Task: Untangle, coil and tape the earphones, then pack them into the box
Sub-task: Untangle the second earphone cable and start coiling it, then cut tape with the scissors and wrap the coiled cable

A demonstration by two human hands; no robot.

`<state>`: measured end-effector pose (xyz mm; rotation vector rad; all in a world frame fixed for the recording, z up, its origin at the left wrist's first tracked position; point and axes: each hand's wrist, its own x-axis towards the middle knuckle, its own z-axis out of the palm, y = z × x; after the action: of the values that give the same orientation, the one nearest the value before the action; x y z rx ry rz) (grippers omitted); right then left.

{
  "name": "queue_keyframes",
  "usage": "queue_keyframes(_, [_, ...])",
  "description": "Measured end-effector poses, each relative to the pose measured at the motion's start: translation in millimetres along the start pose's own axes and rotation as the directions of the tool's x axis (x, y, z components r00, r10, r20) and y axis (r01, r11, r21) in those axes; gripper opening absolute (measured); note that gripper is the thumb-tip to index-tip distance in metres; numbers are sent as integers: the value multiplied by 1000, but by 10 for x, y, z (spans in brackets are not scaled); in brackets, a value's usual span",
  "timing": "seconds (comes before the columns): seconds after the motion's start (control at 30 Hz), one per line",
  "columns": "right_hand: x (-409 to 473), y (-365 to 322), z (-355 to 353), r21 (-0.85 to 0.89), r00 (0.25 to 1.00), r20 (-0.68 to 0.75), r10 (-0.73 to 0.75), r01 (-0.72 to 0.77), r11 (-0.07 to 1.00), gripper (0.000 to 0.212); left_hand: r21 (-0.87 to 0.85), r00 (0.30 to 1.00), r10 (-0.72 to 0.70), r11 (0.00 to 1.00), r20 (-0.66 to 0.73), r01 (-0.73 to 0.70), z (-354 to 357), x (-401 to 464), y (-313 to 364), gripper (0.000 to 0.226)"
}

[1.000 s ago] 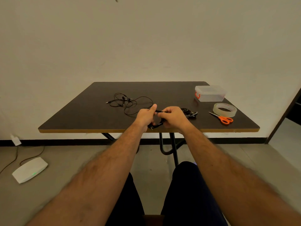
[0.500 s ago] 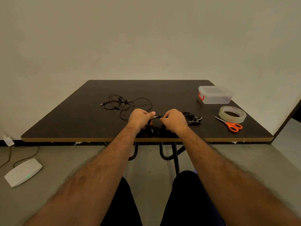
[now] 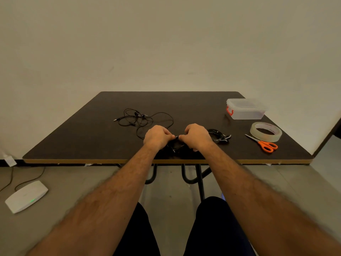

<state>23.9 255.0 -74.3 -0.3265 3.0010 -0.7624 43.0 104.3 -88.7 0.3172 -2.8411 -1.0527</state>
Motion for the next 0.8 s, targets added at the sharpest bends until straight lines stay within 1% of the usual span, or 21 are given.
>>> queue_keyframes(0.23, [-5,64,-56,112,1000,-11,21,-20,994,19,-47,1000,7,999,-27,-8,-3,-19,-25,22])
queue_keyframes(0.43, [-19,110,-135,158,994,-108,23,-6,987,13,-51,993,33,998,-113,-39,-49,-56,16,27])
queue_keyframes(0.57, [-31,153,-153,132,983,-180,-22,46,990,13,12,980,101,995,-169,-100,-50,-104,91,26])
queue_keyframes(0.67, [-49,214,-215,126,972,-227,-51,82,989,12,9,959,166,986,-229,-169,-22,-131,222,23])
queue_keyframes(0.8, [-92,400,-419,76,968,-247,-44,65,995,11,12,933,249,967,-261,-255,64,-143,504,22])
